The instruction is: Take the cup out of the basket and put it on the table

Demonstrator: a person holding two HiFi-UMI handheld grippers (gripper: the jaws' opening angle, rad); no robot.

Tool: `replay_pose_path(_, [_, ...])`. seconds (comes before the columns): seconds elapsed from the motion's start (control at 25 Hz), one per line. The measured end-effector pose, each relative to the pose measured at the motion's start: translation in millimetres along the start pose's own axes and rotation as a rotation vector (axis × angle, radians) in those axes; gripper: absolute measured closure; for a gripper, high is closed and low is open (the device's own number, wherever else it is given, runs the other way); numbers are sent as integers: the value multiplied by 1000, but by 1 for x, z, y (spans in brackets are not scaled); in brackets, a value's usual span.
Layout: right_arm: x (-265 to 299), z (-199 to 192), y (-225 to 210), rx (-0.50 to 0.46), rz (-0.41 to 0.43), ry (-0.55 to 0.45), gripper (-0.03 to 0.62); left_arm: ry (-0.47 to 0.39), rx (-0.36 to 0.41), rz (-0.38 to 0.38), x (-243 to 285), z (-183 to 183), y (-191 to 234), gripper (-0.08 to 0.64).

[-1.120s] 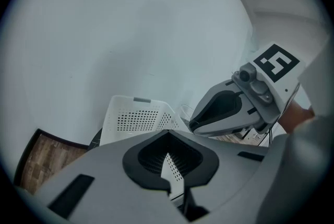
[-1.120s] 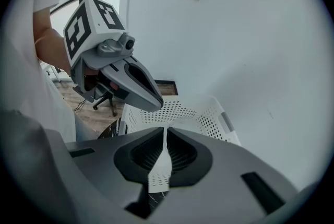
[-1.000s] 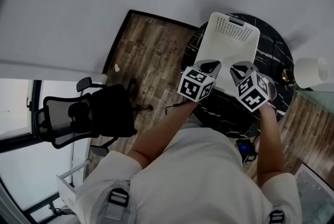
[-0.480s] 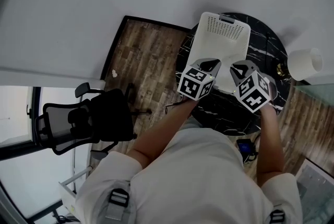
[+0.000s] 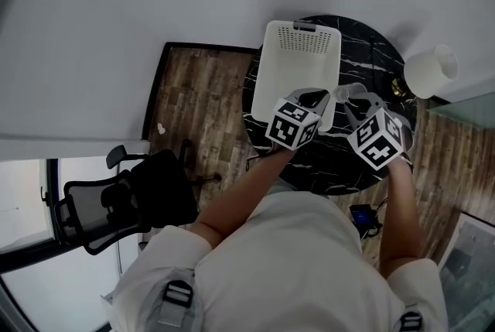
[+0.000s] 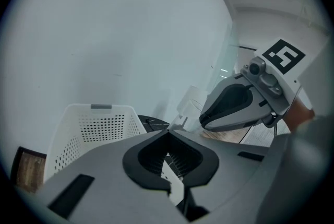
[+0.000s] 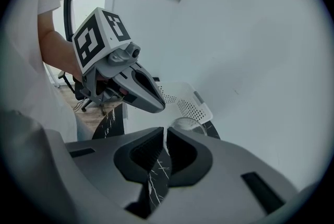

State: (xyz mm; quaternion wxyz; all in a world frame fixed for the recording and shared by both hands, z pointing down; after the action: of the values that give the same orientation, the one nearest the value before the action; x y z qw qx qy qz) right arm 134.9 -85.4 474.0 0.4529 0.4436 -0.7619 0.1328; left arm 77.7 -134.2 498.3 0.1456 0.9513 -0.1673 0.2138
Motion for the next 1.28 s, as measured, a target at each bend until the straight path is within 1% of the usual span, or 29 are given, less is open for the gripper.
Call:
replay_pose_path(0.36, [-41, -67, -19, 123, -97, 54, 569, 24, 61, -141, 47, 9, -64, 554])
replay_pose_path(0.64, [-66, -116, -27, 205, -155, 95, 568, 55, 105, -227, 73, 8, -107, 554])
replay_pose_path(0.96, [-68, -143, -31, 246, -161, 110, 569, 66, 101, -256, 92, 3, -127, 554])
replay_pose_path(1.12, [-60, -153, -33, 252, -150, 124, 569, 91, 100, -258, 103, -8, -131, 554])
replay_pose_path(1.28, [-47, -167, -34, 261, -134, 142, 569, 112, 82, -256, 118, -18, -133, 554])
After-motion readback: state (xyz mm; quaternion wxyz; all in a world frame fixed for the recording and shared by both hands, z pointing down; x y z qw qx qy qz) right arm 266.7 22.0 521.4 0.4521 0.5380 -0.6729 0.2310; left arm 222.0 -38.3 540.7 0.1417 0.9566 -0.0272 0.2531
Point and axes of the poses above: the fingertips, and each gripper's own axes: x forward along the fingers, y to its left, z out of its top, the point moved 3 cm from there along -x, backward along the fingers, and after that the axes turned 8 degrees about x, right-handed, at the moved point
